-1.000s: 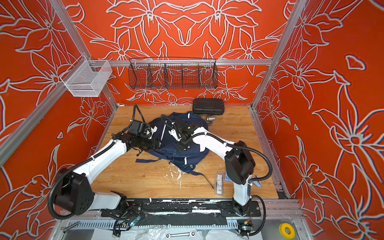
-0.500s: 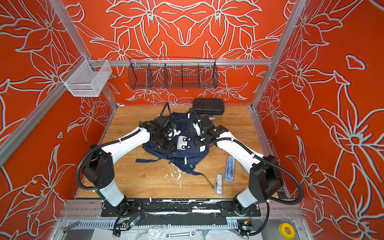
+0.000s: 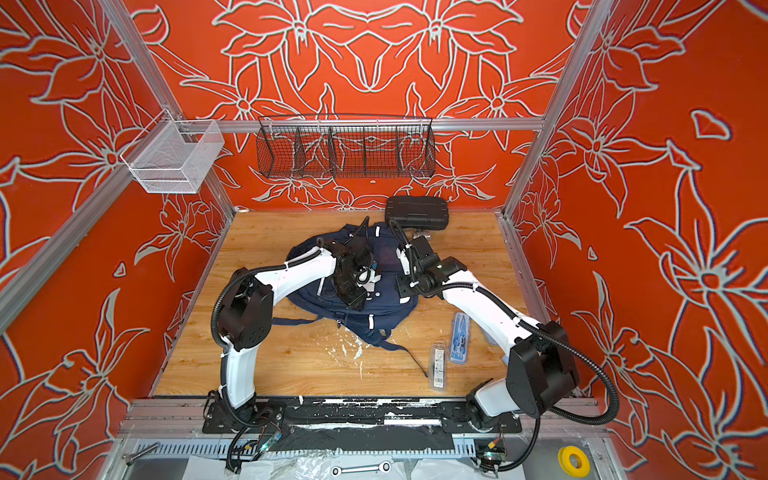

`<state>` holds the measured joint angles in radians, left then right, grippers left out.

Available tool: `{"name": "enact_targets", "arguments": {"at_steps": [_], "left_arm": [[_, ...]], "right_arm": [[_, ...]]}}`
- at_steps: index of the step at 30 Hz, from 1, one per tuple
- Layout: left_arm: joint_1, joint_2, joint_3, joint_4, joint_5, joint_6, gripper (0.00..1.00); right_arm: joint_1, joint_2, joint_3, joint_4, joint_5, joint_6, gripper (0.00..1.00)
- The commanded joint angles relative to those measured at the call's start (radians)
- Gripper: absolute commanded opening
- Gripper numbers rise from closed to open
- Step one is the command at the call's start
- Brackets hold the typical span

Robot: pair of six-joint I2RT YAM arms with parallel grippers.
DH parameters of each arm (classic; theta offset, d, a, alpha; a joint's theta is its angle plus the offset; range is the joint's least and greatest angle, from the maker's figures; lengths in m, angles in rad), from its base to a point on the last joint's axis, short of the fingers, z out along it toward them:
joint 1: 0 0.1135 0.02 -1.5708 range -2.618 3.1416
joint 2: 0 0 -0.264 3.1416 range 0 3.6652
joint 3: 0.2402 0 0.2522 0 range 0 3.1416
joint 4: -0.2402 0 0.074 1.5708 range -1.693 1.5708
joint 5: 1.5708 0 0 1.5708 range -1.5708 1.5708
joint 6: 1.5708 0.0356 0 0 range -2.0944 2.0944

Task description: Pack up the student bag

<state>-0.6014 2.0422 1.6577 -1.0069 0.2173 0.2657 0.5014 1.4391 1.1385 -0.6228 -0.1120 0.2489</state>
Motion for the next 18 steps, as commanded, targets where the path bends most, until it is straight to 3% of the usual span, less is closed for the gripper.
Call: {"name": "enact_targets", "arguments": {"at_steps": [1,7,14,18], "left_arm": [[-0.002,0.037,0.022,-0.050,-0.002,0.035,0.48],[-0.003,0.061,0.029,-0.047,0.013,0.050,0.54],[-0.016,0.092,0.030,-0.078,0.088,0.091,0.54],[-0.036,0.114,0.043,-0.064,0.065,0.099,0.54]], "right_arm": [[-0.006,-0.019,-0.014,0.011,0.008,0.025,0.48],[-0.006,-0.011,-0.016,0.025,-0.006,0.037,0.48],[-0.006,-0.009,-0.025,0.036,-0.008,0.055,0.48],[-0.006,-0.013,-0.037,0.047,-0.010,0.071,0.47]]}}
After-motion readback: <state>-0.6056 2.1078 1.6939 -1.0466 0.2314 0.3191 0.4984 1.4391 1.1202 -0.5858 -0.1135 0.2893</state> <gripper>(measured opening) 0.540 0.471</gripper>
